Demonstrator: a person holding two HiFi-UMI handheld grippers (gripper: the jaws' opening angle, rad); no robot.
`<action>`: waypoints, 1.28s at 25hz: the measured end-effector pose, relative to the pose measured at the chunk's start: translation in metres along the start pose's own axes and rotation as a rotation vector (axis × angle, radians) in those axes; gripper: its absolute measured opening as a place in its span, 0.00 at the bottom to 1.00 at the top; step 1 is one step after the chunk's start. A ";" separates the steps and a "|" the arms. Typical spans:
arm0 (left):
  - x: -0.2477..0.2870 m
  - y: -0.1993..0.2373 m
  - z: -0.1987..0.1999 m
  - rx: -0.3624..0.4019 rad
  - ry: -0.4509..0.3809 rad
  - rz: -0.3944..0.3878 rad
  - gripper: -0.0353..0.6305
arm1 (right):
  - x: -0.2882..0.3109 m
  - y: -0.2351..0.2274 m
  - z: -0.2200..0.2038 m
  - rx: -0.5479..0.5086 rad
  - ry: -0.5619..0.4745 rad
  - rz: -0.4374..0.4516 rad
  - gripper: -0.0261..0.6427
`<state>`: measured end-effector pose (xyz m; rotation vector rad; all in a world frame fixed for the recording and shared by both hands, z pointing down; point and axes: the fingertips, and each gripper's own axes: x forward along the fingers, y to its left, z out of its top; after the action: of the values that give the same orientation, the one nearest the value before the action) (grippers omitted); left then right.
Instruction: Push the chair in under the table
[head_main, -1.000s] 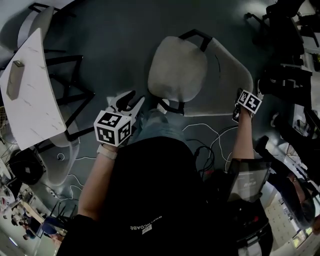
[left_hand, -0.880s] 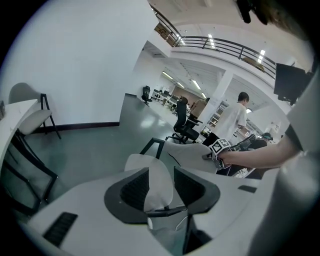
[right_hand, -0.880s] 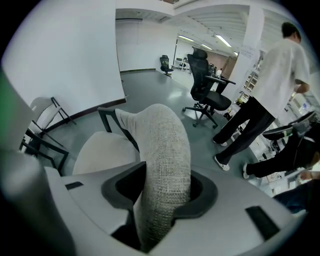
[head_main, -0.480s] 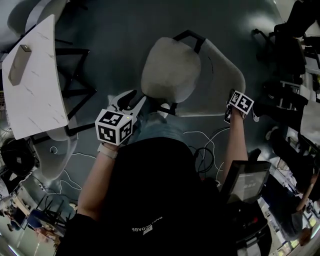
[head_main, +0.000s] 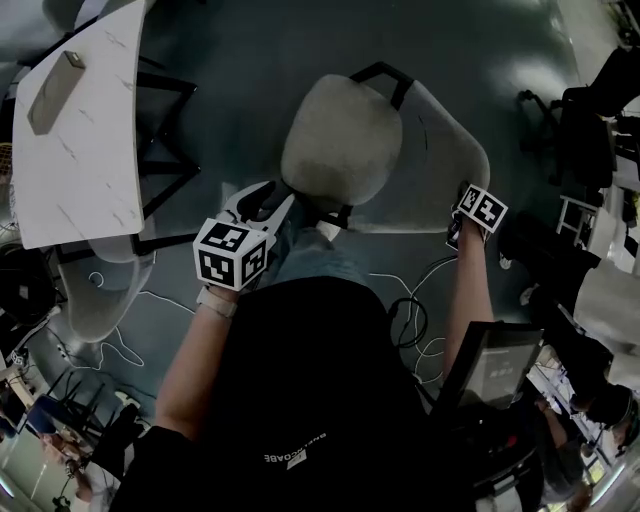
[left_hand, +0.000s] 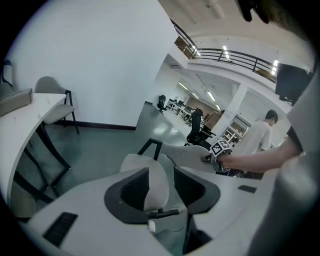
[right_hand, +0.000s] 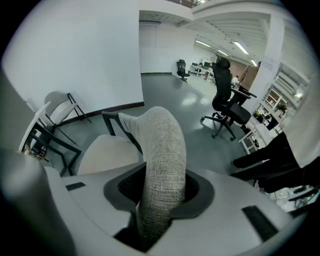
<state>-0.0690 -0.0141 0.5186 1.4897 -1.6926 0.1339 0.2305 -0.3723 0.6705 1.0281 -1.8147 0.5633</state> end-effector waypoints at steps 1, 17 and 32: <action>-0.001 0.003 -0.001 -0.004 -0.001 0.003 0.26 | 0.000 0.005 0.004 -0.006 -0.002 0.005 0.24; -0.044 0.077 -0.002 -0.108 -0.077 0.056 0.26 | 0.007 0.116 0.036 -0.082 -0.002 0.054 0.24; -0.102 0.164 -0.005 -0.176 -0.135 0.116 0.26 | 0.008 0.238 0.064 -0.156 -0.013 0.095 0.24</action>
<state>-0.2139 0.1135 0.5279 1.2953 -1.8493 -0.0544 -0.0029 -0.2939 0.6612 0.8461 -1.8948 0.4641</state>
